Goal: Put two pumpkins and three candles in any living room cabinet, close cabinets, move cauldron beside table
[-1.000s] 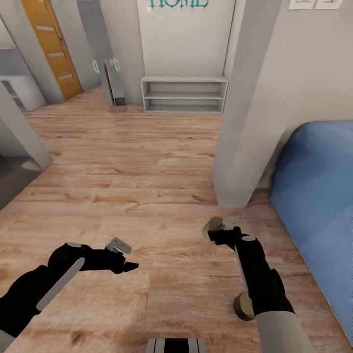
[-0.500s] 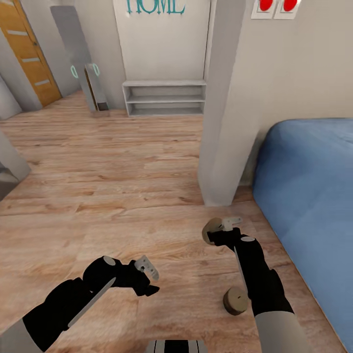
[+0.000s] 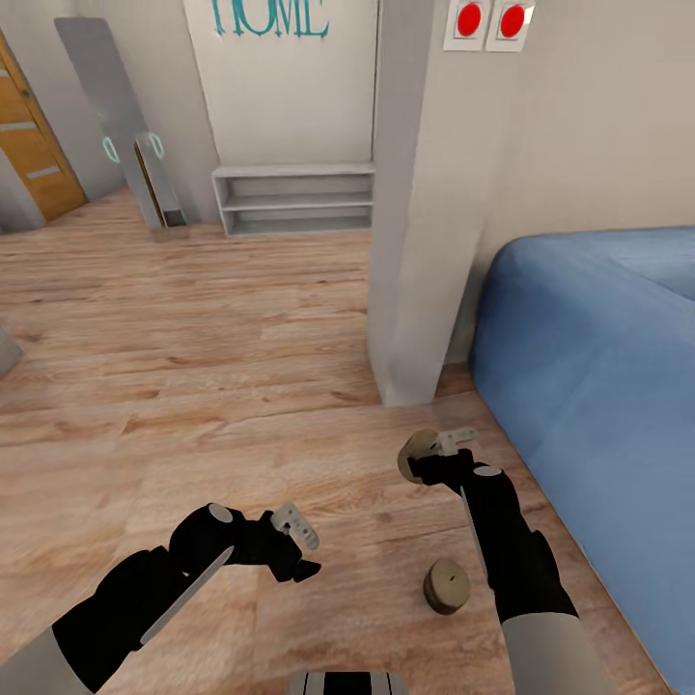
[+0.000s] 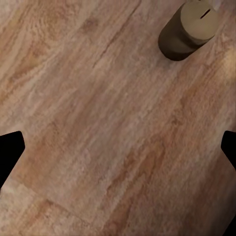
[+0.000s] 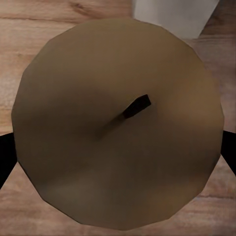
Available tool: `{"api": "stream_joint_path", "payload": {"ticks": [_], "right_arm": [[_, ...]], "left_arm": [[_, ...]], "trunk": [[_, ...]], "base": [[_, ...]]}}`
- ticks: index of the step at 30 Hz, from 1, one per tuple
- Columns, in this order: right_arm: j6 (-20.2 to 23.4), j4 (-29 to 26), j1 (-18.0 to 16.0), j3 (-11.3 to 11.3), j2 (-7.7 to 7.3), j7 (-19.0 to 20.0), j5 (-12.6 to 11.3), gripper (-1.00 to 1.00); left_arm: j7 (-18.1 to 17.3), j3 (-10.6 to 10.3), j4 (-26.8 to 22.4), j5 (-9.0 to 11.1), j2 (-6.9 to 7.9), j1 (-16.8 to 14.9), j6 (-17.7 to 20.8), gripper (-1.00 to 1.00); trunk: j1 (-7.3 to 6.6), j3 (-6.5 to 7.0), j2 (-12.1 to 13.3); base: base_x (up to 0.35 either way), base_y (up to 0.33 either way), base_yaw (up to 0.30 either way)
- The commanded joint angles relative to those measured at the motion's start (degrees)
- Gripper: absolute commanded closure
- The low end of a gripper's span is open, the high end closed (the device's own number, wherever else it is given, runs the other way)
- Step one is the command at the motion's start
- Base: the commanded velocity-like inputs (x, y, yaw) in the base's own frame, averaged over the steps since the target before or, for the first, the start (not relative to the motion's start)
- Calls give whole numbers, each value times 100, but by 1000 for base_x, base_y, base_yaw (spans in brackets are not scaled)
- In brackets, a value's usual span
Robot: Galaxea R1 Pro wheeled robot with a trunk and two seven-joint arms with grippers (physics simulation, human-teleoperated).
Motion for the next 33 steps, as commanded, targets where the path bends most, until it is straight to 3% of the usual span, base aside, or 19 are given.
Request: {"api": "stream_joint_path", "payload": {"ticks": [1, 9, 19, 33], "right_arm": [[0, 1, 0, 3, 0, 1, 0, 100], [0, -1, 0, 9, 0, -2, 8, 100], [0, -6, 0, 9, 0, 0, 8, 100], [4, -6, 0, 9, 0, 1, 8, 100]], "left_arm": [[0, 0, -1, 0, 0, -1, -2, -100], [0, 1, 5, -1, 0, 1, -5, -100], [0, -7, 5, -1, 0, 6, -5, -100], [0, -8, 5, -1, 0, 6, -5, -100]], "trunk": [[0, 0, 0], [0, 1, 0], [0, 1, 0], [0, 1, 0]], "base": [[0, 0, -14], [0, 16, -2], [0, 213, -13], [0, 13, -220]]}}
